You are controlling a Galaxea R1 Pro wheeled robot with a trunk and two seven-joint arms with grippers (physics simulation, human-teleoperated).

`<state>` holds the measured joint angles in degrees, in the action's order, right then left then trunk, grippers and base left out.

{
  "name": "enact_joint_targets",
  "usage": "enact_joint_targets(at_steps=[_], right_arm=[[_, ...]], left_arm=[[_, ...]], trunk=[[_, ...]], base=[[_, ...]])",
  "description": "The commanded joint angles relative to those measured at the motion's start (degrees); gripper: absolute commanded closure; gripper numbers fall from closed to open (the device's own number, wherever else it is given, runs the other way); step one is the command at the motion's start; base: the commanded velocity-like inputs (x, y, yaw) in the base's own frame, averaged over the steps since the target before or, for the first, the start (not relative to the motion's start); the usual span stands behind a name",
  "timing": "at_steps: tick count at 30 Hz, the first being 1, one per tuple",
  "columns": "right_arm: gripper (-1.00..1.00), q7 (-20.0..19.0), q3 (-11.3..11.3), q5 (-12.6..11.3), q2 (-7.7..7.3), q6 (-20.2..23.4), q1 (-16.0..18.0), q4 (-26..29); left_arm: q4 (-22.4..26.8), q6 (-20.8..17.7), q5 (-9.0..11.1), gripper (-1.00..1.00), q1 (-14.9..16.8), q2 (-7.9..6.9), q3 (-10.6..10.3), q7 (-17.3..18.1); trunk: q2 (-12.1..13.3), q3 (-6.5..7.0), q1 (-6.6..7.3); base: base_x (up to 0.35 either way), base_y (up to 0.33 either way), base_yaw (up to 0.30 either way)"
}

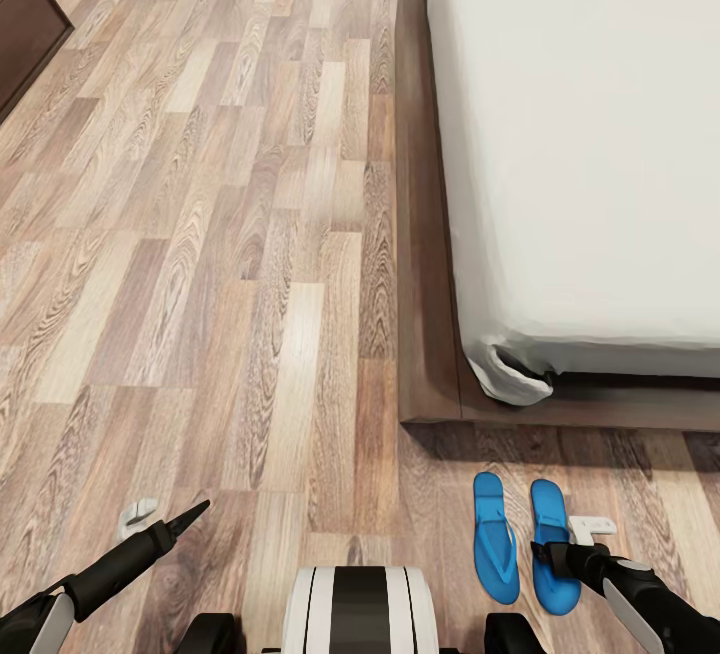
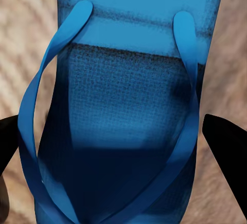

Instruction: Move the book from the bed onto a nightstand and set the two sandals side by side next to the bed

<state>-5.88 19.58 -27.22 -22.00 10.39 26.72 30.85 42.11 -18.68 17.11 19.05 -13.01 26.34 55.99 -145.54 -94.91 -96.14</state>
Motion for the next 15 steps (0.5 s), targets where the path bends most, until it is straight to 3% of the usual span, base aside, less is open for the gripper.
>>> enact_joint_targets(at_steps=[1,14,15], right_arm=[[1.00,0.0,0.3,-0.3,-0.06,0.2,0.0,0.0],[1.00,0.1,0.3,-0.3,-0.06,0.2,0.0,0.0],[-1.00,0.1,0.3,-0.3,-0.06,0.2,0.0,0.0]], left_arm=[[0.0,-0.6,0.3,-1.00,0.0,0.01,0.1,0.2],[0.0,-0.6,0.3,-1.00,0.0,0.01,0.1,0.2],[0.0,-0.6,0.3,-1.00,0.0,0.01,0.1,0.2]], trunk=[[0.0,-0.03,0.00],[0.0,-0.03,0.00],[0.0,-0.03,0.00]], base=[[0.000,0.000,0.000],[0.000,0.000,0.000],[0.000,0.000,0.000]])
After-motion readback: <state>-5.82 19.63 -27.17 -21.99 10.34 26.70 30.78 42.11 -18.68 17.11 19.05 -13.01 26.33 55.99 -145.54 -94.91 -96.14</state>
